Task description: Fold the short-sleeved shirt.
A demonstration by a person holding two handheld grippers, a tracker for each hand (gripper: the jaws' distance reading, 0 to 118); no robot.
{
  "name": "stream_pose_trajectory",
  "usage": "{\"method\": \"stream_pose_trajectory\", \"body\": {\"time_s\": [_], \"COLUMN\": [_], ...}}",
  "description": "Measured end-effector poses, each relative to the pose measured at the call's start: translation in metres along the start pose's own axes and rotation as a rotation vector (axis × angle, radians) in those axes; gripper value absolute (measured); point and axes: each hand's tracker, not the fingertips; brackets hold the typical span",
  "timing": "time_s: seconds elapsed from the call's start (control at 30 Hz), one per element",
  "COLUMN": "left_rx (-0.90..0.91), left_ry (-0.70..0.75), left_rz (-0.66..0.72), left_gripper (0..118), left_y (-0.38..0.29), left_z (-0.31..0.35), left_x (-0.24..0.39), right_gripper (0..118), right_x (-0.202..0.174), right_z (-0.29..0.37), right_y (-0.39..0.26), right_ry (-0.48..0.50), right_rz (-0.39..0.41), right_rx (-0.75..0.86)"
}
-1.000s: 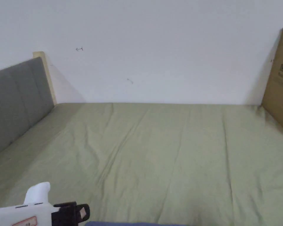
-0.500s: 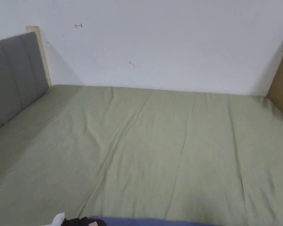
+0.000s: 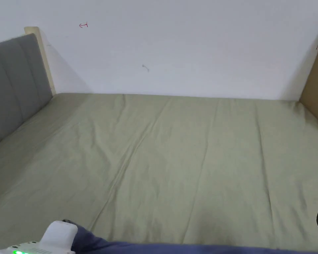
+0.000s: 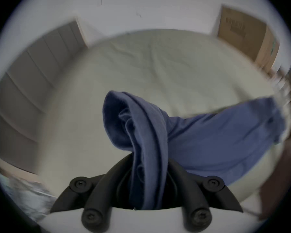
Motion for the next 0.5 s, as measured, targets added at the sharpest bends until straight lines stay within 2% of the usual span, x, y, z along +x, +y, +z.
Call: {"method": "stream_pose_trajectory", "body": {"time_s": [0.03,0.07,0.1,0.17,0.2,0.23,0.3,0.33,0.4,0.43,0.5], "left_rx": [-0.008,-0.040,-0.076,-0.130,-0.127,-0.124,-0.125,-0.117,-0.070,-0.001,0.004], "left_ry": [0.029,-0.075,-0.221,-0.603,-0.753,-0.846,-0.986,-1.002,-1.012,-0.986,-0.943], "left_rz": [-0.020,0.046,0.153,0.377,0.448,0.481,0.480,0.457,0.390,0.369,0.364], "left_gripper": [6,6,7,7,18,40,105,105,118,118,116], "left_y": [0.002,0.006,0.011,0.026,0.039,0.048,0.066,0.076,0.087,0.090,0.089], "left_z": [0.004,0.001,0.002,0.005,0.005,0.006,0.011,0.015,0.027,0.032,0.038], "left_x": [0.002,0.001,0.005,0.031,0.047,0.064,0.102,0.122,0.138,0.135,0.133], "right_gripper": [1,1,1,1,1,1,1,1,1,1,1], "right_x": [0.002,0.005,0.007,0.011,0.013,0.014,0.019,0.021,0.025,0.027,0.033], "right_z": [0.003,0.005,0.007,0.013,0.017,0.021,0.029,0.032,0.038,0.040,0.044], "right_y": [0.000,-0.001,-0.001,-0.002,-0.002,-0.002,-0.004,-0.005,-0.006,-0.007,-0.009], "right_ry": [0.000,0.003,0.003,0.004,0.003,0.003,0.007,0.007,0.000,-0.003,-0.010], "right_rz": [-0.012,-0.019,-0.012,-0.003,-0.001,-0.001,-0.010,-0.012,-0.009,-0.003,0.011], "right_rx": [0.003,0.000,-0.004,-0.009,-0.009,-0.008,-0.002,-0.002,-0.006,-0.006,-0.005]}}
